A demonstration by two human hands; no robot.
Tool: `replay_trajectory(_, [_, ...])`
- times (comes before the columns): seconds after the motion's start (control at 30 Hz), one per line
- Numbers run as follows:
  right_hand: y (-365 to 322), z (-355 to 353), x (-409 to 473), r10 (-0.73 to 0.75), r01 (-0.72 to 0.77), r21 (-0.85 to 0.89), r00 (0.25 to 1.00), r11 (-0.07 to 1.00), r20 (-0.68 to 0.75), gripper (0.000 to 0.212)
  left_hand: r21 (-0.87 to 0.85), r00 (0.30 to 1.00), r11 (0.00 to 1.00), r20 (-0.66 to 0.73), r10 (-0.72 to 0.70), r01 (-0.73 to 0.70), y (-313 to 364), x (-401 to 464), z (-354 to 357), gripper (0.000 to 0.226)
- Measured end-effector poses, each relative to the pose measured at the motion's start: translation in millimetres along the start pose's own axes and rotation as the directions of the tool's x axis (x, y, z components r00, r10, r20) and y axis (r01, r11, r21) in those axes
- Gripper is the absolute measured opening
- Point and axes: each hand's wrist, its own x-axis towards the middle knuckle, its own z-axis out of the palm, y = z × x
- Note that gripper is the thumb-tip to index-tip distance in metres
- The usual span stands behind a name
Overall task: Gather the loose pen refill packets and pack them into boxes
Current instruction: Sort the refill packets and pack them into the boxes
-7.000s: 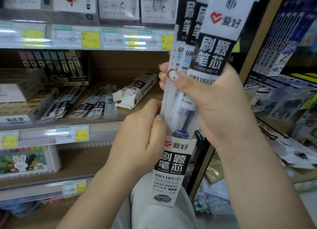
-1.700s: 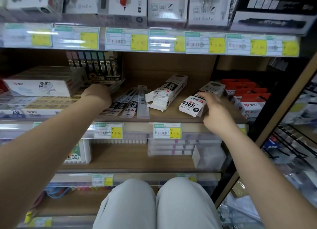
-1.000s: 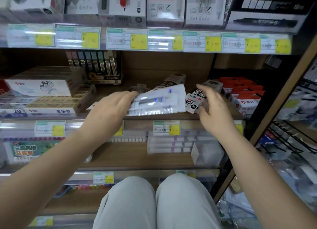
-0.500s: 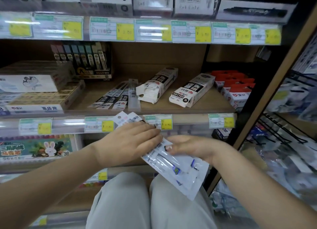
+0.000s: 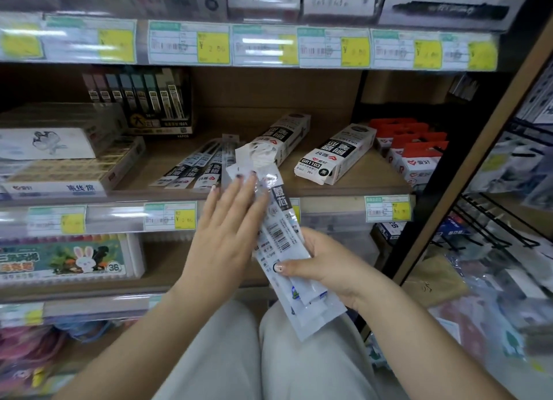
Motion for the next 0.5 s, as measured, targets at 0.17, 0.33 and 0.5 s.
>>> replay_trajectory(0.17, [6.0,3.2,3.9,-0.085,0.085,-0.010,0.987,0.996,-0.134,0.031,-0.646,0.800,0.595,0.041,-0.599,0.479,32.9,-6.2,-12.8,0.058])
replay_trajectory(0.33, [6.4,15.6,12.7,-0.170,0.180,0.063,0.975,0.982,-0.141,0.032,-0.833,0.682,0.136,0.332,-0.652,0.536,52.1,5.2,-11.0,0.038])
replay_trajectory(0.5, [10.2,20.3,18.9,-0.217,0.227,0.026,0.954,0.974,-0.205,0.032,-0.837,0.591,-0.059,0.432,-0.681,0.544,48.4,13.4,-4.8,0.023])
